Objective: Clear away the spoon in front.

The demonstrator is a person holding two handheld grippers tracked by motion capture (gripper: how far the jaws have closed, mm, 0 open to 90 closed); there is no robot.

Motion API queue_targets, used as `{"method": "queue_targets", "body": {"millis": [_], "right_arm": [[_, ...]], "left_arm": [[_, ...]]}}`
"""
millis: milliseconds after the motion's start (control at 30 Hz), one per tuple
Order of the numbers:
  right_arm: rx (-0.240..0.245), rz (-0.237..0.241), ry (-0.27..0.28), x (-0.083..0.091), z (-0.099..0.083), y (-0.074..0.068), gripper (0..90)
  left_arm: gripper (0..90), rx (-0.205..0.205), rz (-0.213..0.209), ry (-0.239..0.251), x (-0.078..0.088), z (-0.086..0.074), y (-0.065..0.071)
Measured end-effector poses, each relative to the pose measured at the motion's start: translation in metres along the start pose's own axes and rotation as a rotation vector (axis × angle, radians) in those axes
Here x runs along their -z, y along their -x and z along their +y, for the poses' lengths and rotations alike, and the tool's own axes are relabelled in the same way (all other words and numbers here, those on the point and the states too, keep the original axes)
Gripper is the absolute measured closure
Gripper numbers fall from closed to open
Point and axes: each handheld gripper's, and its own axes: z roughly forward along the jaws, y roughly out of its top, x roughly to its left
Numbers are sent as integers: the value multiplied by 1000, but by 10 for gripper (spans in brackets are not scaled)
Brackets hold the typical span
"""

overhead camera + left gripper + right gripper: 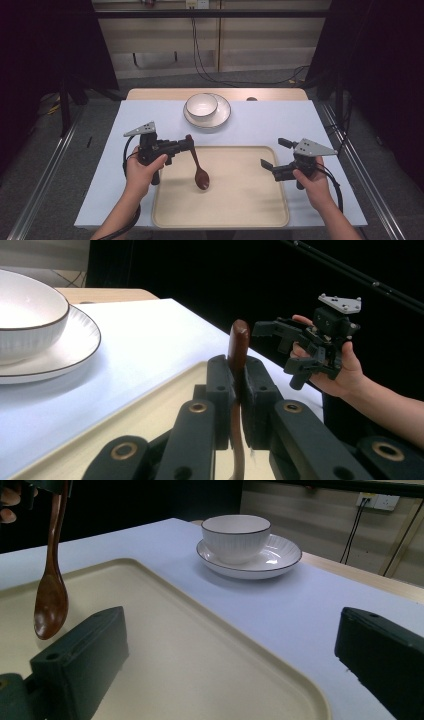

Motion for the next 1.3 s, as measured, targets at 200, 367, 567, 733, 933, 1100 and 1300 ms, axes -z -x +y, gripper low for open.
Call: {"method": "queue_targets", "body": {"millis": [200,367,567,733,933,1100,1300], "right_arm": [[1,-9,-2,0,0,-1,4],[3,-11,-3,-1,0,-1,4],[1,-1,-1,0,0,0,5],[7,0,-2,-1,0,-1,5],[13,-1,-5,-1,0,-2,6],[17,4,-7,-2,0,-2,7],[16,2,-4,-2,0,-2,8]], "left_arm": [[838,6,-15,-7,-3,-4,-2],[838,12,-2,-24,-6,-8,-4],[838,19,-7,-20,-7,-10,-4],[834,31,-16,-34,-9,-14,-5],[818,23,-4,-47,-11,-15,-3],[805,19,10,-55,-13,-19,-4],[790,17,14,-75,-16,-22,-4]]}}
